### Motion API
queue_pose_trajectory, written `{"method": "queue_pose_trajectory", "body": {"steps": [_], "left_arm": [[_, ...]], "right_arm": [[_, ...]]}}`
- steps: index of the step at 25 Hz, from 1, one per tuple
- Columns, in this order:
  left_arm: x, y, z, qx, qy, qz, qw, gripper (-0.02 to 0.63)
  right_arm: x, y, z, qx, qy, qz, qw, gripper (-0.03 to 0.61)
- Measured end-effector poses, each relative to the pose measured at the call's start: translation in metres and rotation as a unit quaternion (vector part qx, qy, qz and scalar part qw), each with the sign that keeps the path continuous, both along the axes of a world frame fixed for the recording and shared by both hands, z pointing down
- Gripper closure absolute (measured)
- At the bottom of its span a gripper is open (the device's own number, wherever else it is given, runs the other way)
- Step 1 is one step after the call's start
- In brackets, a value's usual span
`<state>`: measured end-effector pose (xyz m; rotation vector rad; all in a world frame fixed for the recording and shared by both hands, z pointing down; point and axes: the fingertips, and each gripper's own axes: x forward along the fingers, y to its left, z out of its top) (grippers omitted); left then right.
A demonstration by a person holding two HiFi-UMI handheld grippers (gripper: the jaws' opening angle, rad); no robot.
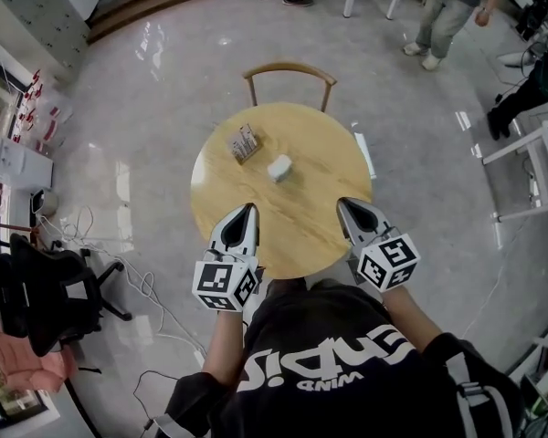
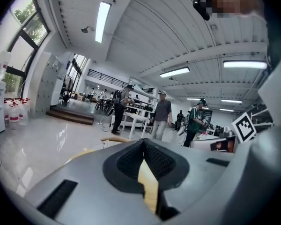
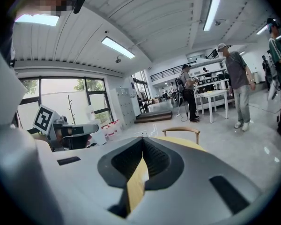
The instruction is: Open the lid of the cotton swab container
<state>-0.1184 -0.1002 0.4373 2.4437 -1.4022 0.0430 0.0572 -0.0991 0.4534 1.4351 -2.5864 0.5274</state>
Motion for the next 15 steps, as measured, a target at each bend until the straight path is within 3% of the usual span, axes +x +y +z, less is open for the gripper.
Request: {"method": "queue_pose_trajectory", "body": {"steps": [7, 15], "left_arm": [[-0.002, -0.021, -0.005, -0.003, -0.004, 0.01, 0.9999, 0.604], [0.006, -0.04, -0.004, -0.003, -0.017, 0.001, 0.9998, 0.603]], "right_arm": [[0.004, -0.022, -0.007, 0.004, -0.002, 0.016, 1.0, 0.577], [0.009, -0.046, -0.01, 0.005, -0.001, 0.0, 1.0, 0.577]]}}
